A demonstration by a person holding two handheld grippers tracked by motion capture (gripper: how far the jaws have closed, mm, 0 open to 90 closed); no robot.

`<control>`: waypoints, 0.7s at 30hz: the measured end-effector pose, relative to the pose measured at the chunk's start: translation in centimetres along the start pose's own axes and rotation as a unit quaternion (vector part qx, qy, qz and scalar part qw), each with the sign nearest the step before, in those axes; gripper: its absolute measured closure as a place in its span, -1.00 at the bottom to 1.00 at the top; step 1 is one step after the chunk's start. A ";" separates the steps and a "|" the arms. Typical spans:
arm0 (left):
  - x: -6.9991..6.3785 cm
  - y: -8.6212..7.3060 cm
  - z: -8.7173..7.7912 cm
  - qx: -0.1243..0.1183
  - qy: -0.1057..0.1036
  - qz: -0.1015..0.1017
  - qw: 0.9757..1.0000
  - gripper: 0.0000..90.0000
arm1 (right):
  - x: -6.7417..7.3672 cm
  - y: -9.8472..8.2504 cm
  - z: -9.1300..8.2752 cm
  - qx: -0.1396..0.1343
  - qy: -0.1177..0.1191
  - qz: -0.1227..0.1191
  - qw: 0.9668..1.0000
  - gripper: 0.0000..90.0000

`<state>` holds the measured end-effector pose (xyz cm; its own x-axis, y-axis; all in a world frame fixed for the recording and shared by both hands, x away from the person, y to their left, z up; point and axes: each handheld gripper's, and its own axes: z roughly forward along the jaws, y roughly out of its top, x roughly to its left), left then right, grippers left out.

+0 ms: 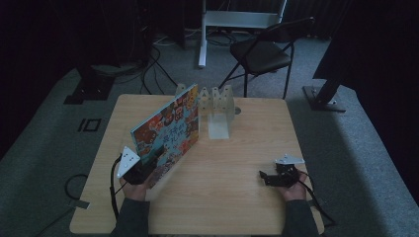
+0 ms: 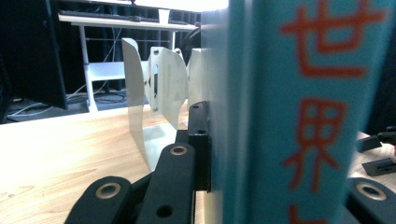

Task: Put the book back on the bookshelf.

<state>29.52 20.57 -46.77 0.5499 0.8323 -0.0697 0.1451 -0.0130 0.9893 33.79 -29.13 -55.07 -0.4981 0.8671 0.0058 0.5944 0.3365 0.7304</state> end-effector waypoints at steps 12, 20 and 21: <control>0.4 0.2 0.1 -0.001 0.012 0.002 1.000 0.80 | 0.0 0.0 0.0 0.000 0.000 0.000 1.000 -0.67; 0.5 0.4 0.5 -0.005 0.021 -0.002 1.000 0.80 | 0.0 0.0 0.0 0.000 0.000 0.000 1.000 -0.67; 0.5 0.4 0.5 -0.004 0.022 -0.001 1.000 0.80 | 0.0 0.0 0.0 0.000 0.000 0.000 1.000 -0.67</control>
<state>30.29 20.69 -46.48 0.5125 0.8561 -0.0668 0.1399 -0.0066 0.9901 33.79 -29.13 -55.07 -0.4981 0.8671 0.0058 0.5943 0.3366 0.7304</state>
